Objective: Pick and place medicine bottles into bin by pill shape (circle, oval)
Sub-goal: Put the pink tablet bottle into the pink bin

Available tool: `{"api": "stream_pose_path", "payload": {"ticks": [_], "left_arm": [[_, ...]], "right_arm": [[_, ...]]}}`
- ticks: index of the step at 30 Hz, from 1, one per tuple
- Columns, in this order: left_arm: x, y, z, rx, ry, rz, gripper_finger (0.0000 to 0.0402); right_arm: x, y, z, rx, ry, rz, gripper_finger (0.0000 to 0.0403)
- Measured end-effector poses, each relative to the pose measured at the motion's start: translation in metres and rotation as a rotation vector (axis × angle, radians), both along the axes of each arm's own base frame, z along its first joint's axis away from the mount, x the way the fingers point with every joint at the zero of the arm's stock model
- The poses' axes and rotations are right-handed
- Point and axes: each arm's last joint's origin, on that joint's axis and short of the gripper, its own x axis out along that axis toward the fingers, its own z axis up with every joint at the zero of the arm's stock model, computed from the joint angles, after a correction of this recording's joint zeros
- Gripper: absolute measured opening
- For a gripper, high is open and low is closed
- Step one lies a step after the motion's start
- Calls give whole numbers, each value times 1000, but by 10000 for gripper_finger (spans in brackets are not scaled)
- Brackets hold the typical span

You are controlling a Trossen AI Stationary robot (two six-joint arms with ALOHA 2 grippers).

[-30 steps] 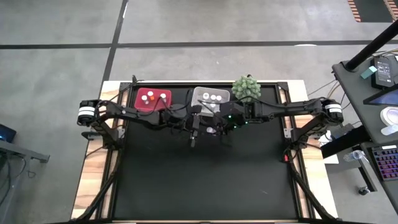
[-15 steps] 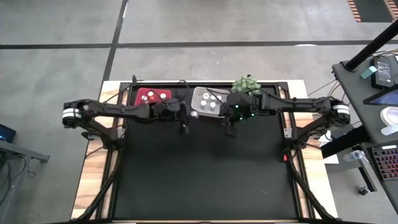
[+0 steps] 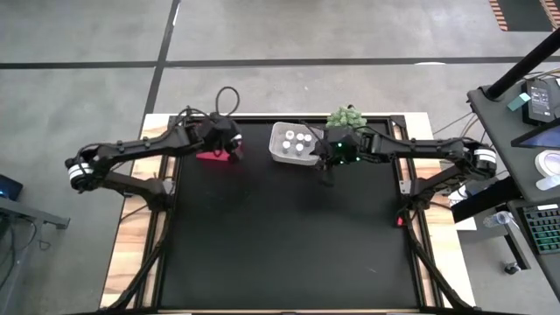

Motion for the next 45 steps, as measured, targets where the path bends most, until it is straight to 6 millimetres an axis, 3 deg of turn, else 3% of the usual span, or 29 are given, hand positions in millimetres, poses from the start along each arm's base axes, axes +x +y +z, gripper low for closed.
{"api": "stream_pose_path", "payload": {"ticks": [9, 16, 21, 29, 45], "left_arm": [[-38, 16, -22, -97, 28, 208, 95], [-57, 23, -43, -118, -6, 350, 95], [-58, 29, -54, -78, -118, 389, 95], [-62, 25, -69, -81, -111, 398, 95], [-63, 25, -73, -33, -132, 423, 109]], "right_arm": [[-6, -32, -4, -58, -162, -50, 214], [-10, -46, -1, -97, -265, -65, 214], [-12, -51, -1, -105, -267, -81, 214], [-13, -52, -1, -105, -267, -85, 214], [-12, -52, -1, -74, -272, -104, 214]]}}
